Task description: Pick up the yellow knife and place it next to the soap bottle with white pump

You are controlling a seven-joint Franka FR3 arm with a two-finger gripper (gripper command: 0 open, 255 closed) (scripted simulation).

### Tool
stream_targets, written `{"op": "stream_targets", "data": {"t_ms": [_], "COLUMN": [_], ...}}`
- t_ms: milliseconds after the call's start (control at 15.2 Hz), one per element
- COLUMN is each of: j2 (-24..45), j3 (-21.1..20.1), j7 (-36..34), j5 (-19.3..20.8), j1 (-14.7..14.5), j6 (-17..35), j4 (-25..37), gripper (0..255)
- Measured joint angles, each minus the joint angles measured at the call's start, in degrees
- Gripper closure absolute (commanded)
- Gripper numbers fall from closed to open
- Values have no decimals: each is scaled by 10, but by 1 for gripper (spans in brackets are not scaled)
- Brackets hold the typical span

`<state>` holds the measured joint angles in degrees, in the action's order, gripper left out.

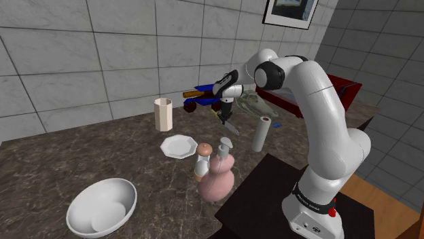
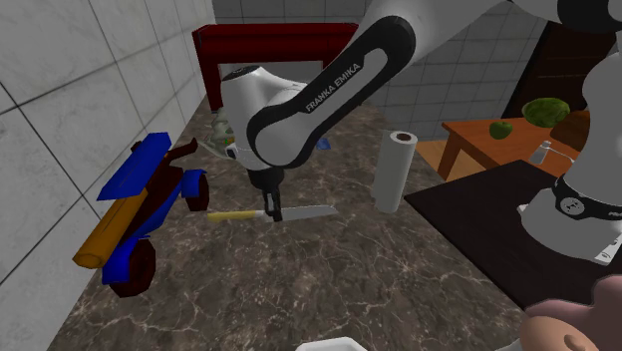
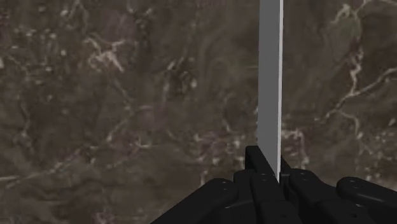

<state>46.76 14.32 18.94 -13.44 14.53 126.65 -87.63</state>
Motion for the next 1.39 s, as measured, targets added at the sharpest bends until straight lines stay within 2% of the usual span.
{"op": "stream_targets", "data": {"t_ms": [1386], "j2": [-95], "j3": [19], "j7": [-13], "j5": [24], "j1": [-12], "j6": [-100], "j4": [7], "gripper": [255]}}
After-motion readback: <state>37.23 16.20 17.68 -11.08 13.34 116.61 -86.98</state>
